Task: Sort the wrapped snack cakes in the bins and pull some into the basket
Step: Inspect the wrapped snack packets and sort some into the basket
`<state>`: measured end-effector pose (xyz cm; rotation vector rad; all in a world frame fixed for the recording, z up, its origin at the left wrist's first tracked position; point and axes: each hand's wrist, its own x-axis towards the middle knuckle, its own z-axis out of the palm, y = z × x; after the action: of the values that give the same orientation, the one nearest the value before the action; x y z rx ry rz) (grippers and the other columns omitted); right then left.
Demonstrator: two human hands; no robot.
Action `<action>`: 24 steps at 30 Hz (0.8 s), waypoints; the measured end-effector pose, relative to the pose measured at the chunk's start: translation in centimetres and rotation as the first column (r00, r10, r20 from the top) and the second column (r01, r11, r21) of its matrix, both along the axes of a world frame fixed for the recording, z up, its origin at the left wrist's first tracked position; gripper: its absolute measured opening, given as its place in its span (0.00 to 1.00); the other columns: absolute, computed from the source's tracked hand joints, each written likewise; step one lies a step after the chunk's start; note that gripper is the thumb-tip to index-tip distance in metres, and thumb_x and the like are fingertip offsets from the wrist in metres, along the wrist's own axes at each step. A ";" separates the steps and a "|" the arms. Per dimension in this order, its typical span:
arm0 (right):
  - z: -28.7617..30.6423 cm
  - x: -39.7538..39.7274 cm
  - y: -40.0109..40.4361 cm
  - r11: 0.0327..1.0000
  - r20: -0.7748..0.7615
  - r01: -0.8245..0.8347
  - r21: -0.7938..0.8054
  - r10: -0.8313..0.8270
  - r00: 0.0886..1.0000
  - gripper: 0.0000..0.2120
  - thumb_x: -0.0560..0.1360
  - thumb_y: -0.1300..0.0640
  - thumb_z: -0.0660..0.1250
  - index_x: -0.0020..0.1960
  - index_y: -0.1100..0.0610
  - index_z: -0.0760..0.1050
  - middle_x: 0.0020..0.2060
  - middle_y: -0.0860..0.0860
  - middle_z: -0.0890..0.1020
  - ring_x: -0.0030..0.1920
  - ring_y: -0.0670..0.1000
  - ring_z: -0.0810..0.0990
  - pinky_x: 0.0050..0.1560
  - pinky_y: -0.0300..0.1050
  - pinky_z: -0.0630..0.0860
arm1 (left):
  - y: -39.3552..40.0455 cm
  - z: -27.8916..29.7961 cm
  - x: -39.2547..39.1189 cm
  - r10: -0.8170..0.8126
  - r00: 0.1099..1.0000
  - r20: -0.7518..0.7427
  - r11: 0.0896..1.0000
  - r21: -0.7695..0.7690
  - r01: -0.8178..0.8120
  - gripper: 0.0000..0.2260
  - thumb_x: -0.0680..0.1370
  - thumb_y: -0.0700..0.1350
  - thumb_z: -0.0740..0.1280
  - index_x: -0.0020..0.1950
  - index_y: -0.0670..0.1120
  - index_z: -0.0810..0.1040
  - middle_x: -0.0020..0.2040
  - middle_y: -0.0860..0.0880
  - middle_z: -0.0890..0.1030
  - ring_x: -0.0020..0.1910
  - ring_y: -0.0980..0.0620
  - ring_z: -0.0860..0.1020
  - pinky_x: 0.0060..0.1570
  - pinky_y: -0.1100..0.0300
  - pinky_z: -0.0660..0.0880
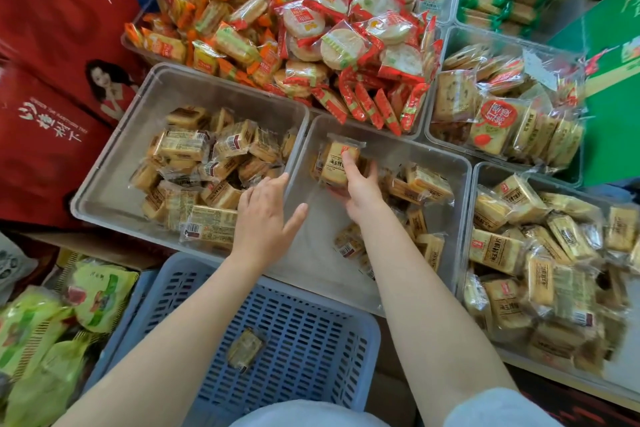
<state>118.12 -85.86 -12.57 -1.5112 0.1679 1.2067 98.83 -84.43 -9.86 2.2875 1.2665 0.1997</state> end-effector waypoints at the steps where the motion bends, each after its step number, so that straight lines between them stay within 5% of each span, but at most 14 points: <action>1: 0.0 -0.1 0.0 0.999 -0.035 -0.004 0.041 0.006 0.999 0.50 0.72 0.42 0.77 0.82 0.40 0.47 0.75 0.53 0.69 0.67 0.59 0.77 0.54 0.56 0.82 | 0.0 -0.1 0.0 0.002 1.000 0.004 1.000 0.004 -0.002 0.36 0.80 0.65 0.51 0.78 0.41 0.66 0.75 0.42 0.72 0.76 0.41 0.67 0.75 0.44 0.57; 4: -0.4 -0.3 0.1 0.994 -0.052 0.034 0.099 -0.029 0.998 0.44 0.75 0.47 0.75 0.81 0.42 0.51 0.73 0.55 0.72 0.64 0.58 0.79 0.46 0.49 0.82 | 0.0 -0.3 0.0 -0.001 1.000 0.006 1.000 0.015 0.001 0.35 0.80 0.64 0.51 0.77 0.41 0.67 0.74 0.42 0.73 0.75 0.41 0.68 0.75 0.43 0.58; 9: -0.6 -1.0 0.2 0.983 -0.020 0.104 0.152 -0.102 0.995 0.31 0.75 0.55 0.76 0.74 0.45 0.68 0.67 0.54 0.78 0.60 0.55 0.81 0.58 0.55 0.81 | 0.1 -0.6 -0.1 -0.001 1.000 0.021 1.000 0.030 0.000 0.33 0.81 0.63 0.52 0.77 0.41 0.68 0.73 0.42 0.74 0.74 0.42 0.69 0.75 0.44 0.59; 12: -0.5 -1.4 0.0 0.979 0.027 0.127 0.159 -0.133 0.991 0.26 0.74 0.56 0.77 0.68 0.47 0.72 0.64 0.54 0.80 0.57 0.55 0.84 0.49 0.49 0.82 | 0.1 -0.5 -0.1 0.011 1.000 0.026 0.999 0.041 -0.012 0.31 0.81 0.62 0.53 0.76 0.42 0.68 0.71 0.43 0.75 0.72 0.42 0.70 0.73 0.45 0.60; 14: -0.1 -1.8 -0.4 0.985 0.059 0.095 0.143 -0.105 0.993 0.24 0.74 0.56 0.77 0.66 0.47 0.73 0.62 0.54 0.81 0.56 0.55 0.84 0.45 0.46 0.81 | 0.1 -0.4 -0.1 0.021 0.999 0.026 0.999 0.040 -0.022 0.30 0.81 0.62 0.54 0.75 0.42 0.69 0.69 0.43 0.76 0.71 0.43 0.71 0.72 0.45 0.62; 21: 3.1 -4.3 -4.2 0.977 0.214 -0.131 0.169 0.093 0.972 0.18 0.71 0.54 0.79 0.57 0.46 0.76 0.64 0.58 0.79 0.59 0.60 0.83 0.52 0.54 0.84 | -0.1 0.9 -0.4 0.004 1.000 0.029 1.000 -0.021 -0.003 0.32 0.82 0.62 0.53 0.77 0.42 0.68 0.73 0.40 0.73 0.75 0.41 0.67 0.74 0.46 0.60; 24: 5.7 -6.0 -6.8 0.950 0.296 -0.243 0.195 0.179 0.938 0.20 0.65 0.47 0.82 0.53 0.38 0.79 0.65 0.58 0.77 0.62 0.62 0.80 0.59 0.63 0.81 | -2.1 2.4 -1.0 0.033 0.983 0.179 0.999 0.033 -0.040 0.26 0.82 0.59 0.56 0.66 0.40 0.77 0.67 0.40 0.76 0.71 0.41 0.71 0.72 0.47 0.65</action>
<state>112.16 -92.70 -6.92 -1.5007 -0.3196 1.1253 97.79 -86.54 -7.45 2.2218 1.2215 0.4346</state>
